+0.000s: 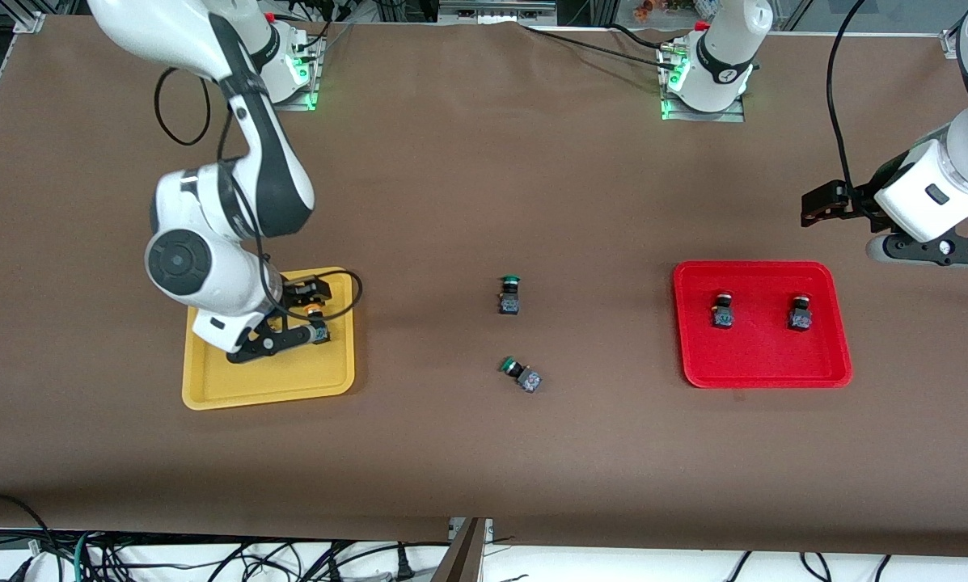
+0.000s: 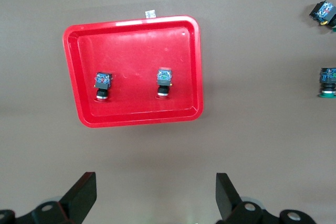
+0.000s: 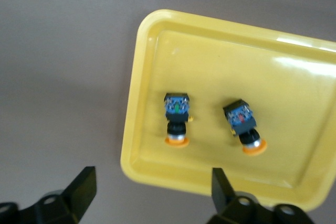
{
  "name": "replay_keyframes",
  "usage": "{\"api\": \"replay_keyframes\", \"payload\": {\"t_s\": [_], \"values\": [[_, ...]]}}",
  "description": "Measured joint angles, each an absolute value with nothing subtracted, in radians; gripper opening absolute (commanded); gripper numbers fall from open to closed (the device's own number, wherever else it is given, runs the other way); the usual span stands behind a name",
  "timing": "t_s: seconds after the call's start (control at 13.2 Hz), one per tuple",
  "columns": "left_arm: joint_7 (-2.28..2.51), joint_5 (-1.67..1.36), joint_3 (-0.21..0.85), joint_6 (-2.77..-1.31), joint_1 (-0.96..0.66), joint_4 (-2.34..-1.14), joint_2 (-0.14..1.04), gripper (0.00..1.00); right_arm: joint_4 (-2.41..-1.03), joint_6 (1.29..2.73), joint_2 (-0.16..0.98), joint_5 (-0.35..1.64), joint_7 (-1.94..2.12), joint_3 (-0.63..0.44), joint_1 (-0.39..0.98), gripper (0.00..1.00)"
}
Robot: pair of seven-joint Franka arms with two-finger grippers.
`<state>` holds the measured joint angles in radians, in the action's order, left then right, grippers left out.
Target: Place red and yellow buttons in trays
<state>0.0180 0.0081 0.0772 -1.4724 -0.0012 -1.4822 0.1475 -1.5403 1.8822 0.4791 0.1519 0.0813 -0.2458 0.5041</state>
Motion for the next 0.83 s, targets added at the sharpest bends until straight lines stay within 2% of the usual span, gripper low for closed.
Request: {"api": "replay_keyframes", "payload": {"t_s": [0.3, 0.61, 0.83], "values": [[0.013, 0.008, 0.076, -1.473, -0.001, -1.481, 0.15, 1.0, -1.498, 1.746, 0.388, 0.184, 0.101, -0.33, 0.449, 0.99], [0.012, 0.008, 0.075, -1.473, 0.0, -1.48, 0.153, 1.0, -1.475, 1.623, 0.331, 0.204, 0.107, -0.334, 0.428, 0.99], [0.012, 0.008, 0.075, -1.473, 0.0, -1.477, 0.153, 1.0, -1.508, 1.59, 0.228, 0.192, 0.107, -0.332, 0.43, 0.99]]}}
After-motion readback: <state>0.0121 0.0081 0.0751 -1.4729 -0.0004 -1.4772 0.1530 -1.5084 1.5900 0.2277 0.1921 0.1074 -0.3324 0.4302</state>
